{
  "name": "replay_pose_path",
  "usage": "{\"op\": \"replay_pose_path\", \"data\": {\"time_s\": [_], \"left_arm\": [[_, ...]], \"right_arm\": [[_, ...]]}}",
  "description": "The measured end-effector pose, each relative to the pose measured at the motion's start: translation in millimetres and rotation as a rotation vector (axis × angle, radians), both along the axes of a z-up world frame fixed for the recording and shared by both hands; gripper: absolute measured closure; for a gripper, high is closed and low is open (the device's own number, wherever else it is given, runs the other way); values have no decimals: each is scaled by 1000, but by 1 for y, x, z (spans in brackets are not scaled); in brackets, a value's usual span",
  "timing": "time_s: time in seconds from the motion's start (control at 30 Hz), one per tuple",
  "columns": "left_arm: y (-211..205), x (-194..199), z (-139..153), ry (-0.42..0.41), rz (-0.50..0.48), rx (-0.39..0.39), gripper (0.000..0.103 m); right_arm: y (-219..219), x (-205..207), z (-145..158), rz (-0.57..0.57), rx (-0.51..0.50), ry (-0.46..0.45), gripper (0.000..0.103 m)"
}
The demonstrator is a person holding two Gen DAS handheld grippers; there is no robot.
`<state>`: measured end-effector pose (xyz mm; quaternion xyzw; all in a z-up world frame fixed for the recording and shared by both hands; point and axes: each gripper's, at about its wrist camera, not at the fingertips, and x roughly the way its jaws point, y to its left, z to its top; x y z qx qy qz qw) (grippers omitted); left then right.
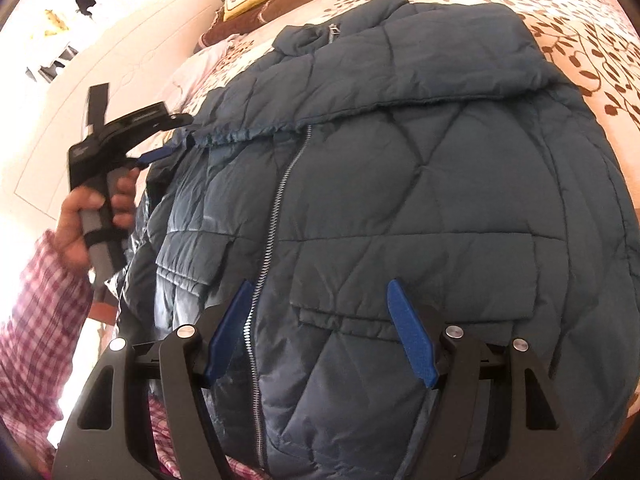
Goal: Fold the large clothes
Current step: 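Grasp the other sleeve with the left tool and fold it across the jacket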
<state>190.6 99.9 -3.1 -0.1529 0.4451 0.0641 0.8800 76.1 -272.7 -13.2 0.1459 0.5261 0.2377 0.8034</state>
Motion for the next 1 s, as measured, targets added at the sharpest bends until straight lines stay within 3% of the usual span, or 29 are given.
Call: {"op": "replay_pose_path", "data": {"time_s": [0.17,0.5,1.0], "left_arm": [[14,-50,-1,-17,44,-45,32],[56,-128,-17,-5,140,-40,32],[138,-182,-59,-70,431,-247,32]], "right_arm": [[9,-7,-2,-11,-31,24,34],[27,-18,4,37,-89,6,34],[49,-23,3,87,-143,2,34]]}}
